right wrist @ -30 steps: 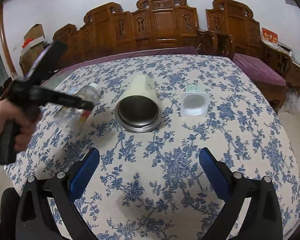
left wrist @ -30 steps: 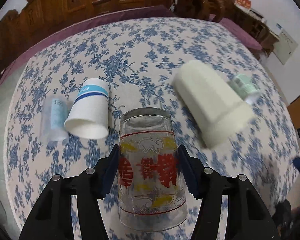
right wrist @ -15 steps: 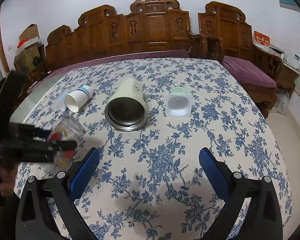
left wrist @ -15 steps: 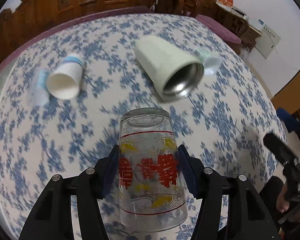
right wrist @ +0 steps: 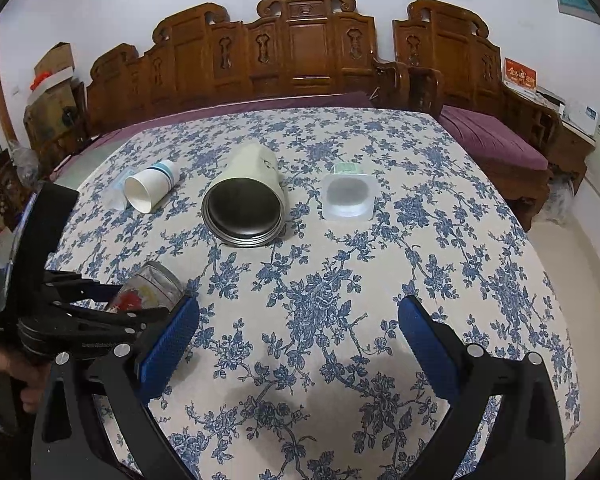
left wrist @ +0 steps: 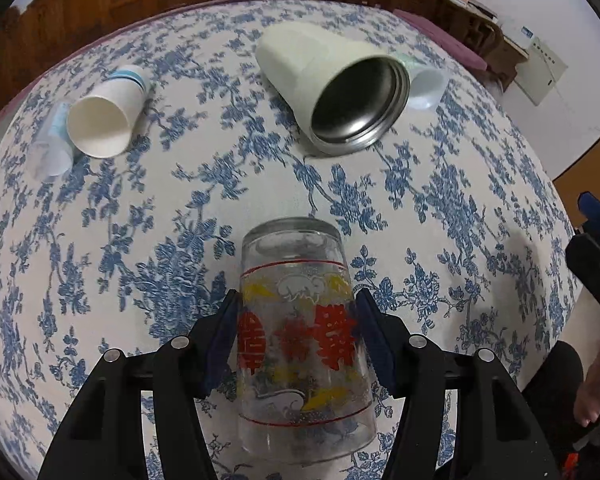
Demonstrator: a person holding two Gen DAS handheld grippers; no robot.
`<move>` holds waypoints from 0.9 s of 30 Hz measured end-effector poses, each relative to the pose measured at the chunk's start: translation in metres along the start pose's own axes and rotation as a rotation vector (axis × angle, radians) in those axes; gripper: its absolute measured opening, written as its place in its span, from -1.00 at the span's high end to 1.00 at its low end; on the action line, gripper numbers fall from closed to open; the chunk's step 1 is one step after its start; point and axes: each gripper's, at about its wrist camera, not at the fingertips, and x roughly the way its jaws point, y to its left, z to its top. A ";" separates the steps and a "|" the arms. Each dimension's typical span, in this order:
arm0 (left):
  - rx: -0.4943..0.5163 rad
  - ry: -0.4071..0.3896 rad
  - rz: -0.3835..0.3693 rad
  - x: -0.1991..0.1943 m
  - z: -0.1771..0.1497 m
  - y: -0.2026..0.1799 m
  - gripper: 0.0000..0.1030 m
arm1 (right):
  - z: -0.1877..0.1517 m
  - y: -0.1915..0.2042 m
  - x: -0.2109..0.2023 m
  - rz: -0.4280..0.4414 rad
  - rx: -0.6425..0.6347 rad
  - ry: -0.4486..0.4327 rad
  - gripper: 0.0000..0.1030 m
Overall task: Flip cup upside down
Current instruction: 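Lower the inverted jar onto the tablecloth and open the left tool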
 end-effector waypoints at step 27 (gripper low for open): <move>-0.177 -0.370 0.170 -0.138 -0.080 0.099 -0.84 | 0.038 0.094 0.013 0.153 -0.081 0.069 -0.95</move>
